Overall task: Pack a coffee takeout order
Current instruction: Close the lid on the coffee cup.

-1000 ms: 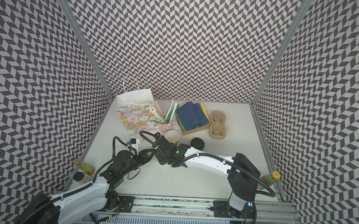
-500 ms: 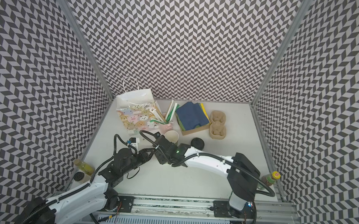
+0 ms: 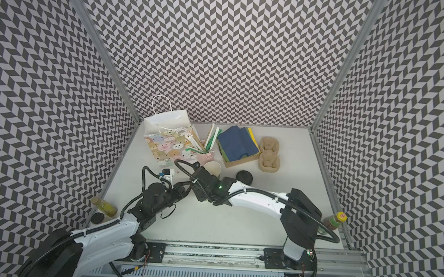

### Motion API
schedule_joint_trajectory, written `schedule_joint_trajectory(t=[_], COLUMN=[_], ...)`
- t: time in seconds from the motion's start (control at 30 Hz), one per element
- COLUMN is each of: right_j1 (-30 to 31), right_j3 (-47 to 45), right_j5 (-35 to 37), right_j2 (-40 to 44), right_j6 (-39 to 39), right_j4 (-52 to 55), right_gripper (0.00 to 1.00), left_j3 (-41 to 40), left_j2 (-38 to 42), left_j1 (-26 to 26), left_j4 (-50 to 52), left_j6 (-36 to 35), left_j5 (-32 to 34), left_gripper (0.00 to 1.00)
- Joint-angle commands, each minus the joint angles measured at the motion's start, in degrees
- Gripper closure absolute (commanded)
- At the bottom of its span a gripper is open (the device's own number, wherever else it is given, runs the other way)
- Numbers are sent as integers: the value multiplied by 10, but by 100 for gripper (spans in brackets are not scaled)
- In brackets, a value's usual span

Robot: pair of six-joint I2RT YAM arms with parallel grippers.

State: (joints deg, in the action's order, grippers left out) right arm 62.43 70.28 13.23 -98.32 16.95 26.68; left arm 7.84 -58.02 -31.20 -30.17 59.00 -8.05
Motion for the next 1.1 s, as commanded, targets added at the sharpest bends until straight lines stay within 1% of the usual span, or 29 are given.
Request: schedule_joint_trajectory(t=[0.0,0.17,0.23,0.3,0.33,0.37,0.53,0.6,0.67,0.73,0.87,0.97,1.07], right_j1=[8,8,8,8,8,8,8,8,7,7,5,5,5], right_j3=[-62,-62,-62,-63,-64,-65,-62,-61,-59,-56,-47,-43,-48], right_j5=[-81,-80,-77,-76,-72,-70,-61,-57,-55,-56,-50,-56,-56], right_j2=[-71,-72,-73,-72,-72,-71,-69,-69,-67,-66,-58,-58,-57], right_j6=[-1,-2,-1,-1,0,1,4,5,6,7,8,5,5], right_j4=[191,190,190,190,189,189,193,194,196,199,207,211,210], right_gripper=[42,42,42,42,42,42,42,42,42,42,42,42,42], left_j3=[-74,-85,-84,-67,-54,-45,-14,15,48,82,120,108,82], left_j2=[-38,-4,0,8,19,32,121,149,164,173,174,149,139], left_j1=[-12,-29,-29,-29,-29,-29,-20,-14,-11,-11,-10,-9,-9], left_j4=[258,281,286,317,345,361,412,439,461,482,484,466,445], left_j6=[15,40,42,38,34,30,16,7,-5,-10,-19,-13,7], left_j5=[48,60,59,67,81,89,113,121,125,136,144,105,56], left_gripper=[84,83,81,75,69,66,53,48,41,37,35,40,39])
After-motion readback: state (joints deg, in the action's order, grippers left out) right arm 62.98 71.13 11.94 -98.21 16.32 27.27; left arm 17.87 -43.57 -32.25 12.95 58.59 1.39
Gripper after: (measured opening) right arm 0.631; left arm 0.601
